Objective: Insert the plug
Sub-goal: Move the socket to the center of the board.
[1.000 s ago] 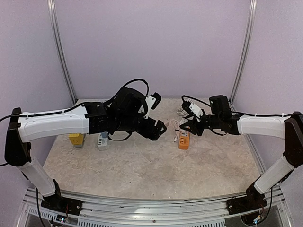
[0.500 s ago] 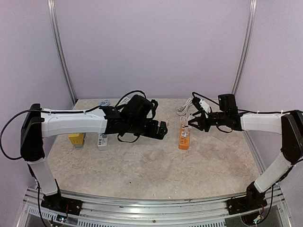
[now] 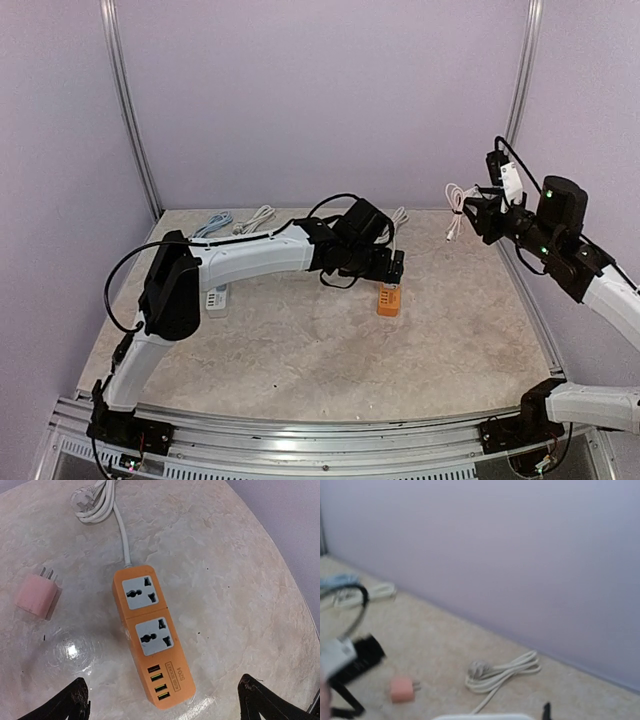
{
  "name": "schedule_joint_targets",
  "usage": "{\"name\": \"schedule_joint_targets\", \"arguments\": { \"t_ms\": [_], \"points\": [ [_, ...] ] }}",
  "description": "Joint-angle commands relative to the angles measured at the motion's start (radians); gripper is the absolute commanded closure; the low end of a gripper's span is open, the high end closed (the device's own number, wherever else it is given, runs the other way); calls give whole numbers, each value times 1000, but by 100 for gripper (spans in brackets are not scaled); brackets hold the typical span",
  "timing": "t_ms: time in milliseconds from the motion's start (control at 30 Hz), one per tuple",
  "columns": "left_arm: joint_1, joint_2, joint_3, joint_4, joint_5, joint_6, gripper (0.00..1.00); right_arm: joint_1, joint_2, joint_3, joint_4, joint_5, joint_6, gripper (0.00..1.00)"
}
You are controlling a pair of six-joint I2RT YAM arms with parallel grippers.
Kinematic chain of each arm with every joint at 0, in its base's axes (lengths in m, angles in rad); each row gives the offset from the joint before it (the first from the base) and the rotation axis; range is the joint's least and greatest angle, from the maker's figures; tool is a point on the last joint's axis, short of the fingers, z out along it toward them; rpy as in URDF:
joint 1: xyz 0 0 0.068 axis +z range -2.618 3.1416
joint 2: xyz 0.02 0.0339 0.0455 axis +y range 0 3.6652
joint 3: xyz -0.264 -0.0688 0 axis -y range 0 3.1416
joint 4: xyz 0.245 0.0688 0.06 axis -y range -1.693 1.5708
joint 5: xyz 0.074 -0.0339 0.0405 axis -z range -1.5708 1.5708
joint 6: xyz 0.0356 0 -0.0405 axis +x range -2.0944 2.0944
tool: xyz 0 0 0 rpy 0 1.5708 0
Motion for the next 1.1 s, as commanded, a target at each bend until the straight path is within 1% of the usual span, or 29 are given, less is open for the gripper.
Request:
{"name": "schedule_joint_targets", "arguments": {
  "t_ms": [0,100,267,533,600,700,800,867,967,1067],
  "points": [
    [-18,143,176,-162,-24,8,1,-8,-54,-23,-84,48,75,100],
    [-32,210,243,-190,-35,20,1,-8,-69,-37,-111,31,82,100],
    [-57,284,314,-230,-122,41,1,-8,-99,-79,-105,-3,122,100],
    [-85,346,344,-220,-192,74,1,-7,-126,-86,-118,-23,138,100],
    [-89,357,347,-223,-213,78,2,-7,-130,-87,-116,-33,145,100],
    [-90,363,336,-223,-225,77,12,-6,-123,-99,-108,-43,150,100],
    [-89,356,311,-211,-223,84,28,-3,-111,-124,-85,-49,148,100],
    [-90,348,286,-201,-221,86,37,-2,-104,-139,-54,-53,147,100],
    [-89,326,229,-184,-217,84,48,-1,-80,-162,9,-64,137,100],
    [-89,272,127,-145,-215,80,58,1,-48,-208,112,-65,137,100]
  ]
}}
